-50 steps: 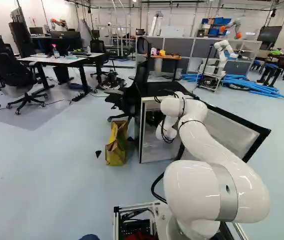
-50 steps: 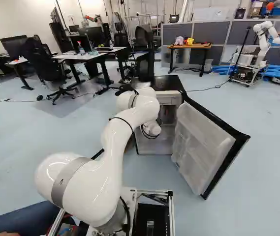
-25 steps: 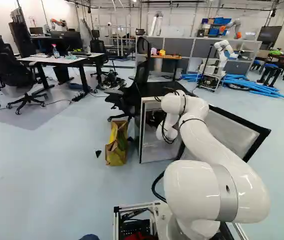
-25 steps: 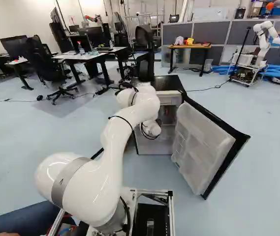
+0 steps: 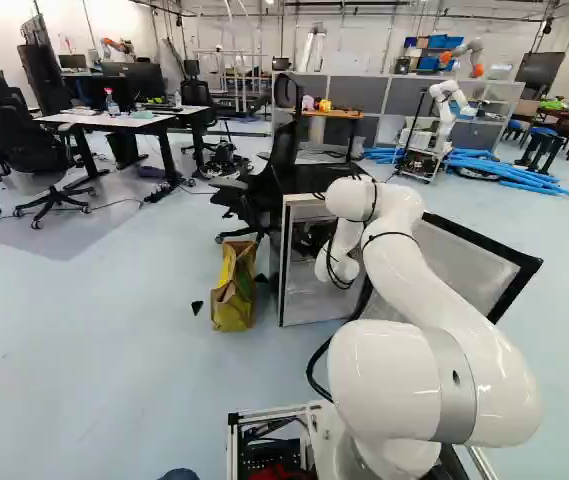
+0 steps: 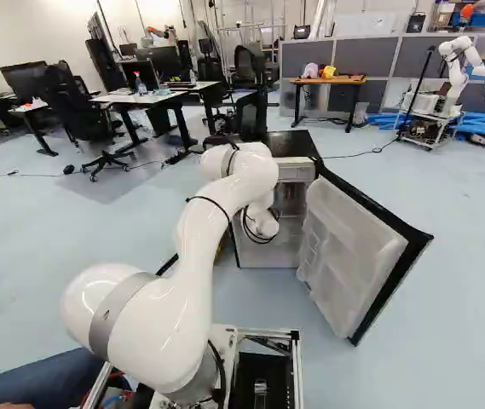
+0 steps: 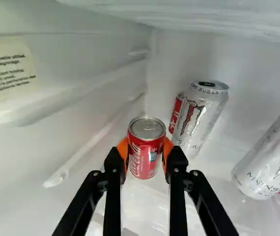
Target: Grab a drink from the fridge
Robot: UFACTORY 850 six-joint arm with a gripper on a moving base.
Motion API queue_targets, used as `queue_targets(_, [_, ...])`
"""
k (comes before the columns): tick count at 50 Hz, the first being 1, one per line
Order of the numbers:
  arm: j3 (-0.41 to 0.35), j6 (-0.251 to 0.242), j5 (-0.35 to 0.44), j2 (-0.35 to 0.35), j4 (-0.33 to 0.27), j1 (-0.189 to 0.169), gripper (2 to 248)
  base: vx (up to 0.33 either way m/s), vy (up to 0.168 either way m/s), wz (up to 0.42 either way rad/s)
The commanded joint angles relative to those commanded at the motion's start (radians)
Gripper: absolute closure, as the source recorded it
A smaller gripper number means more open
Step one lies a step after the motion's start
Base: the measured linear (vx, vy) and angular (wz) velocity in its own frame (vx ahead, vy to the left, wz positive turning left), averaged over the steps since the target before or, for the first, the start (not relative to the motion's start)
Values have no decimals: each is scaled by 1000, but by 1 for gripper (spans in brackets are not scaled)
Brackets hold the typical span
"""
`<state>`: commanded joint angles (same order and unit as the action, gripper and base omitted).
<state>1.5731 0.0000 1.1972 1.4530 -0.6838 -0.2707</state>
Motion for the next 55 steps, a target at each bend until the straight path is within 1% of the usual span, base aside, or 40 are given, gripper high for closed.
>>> queue_targets(13, [-72, 0, 0, -37, 0, -16, 159, 0, 0, 0])
queue_targets(30, [-166, 0, 0, -86, 0, -49, 159, 0, 0, 0])
queue_targets(55, [-379, 0, 0, -239, 0, -98, 159, 0, 0, 0])
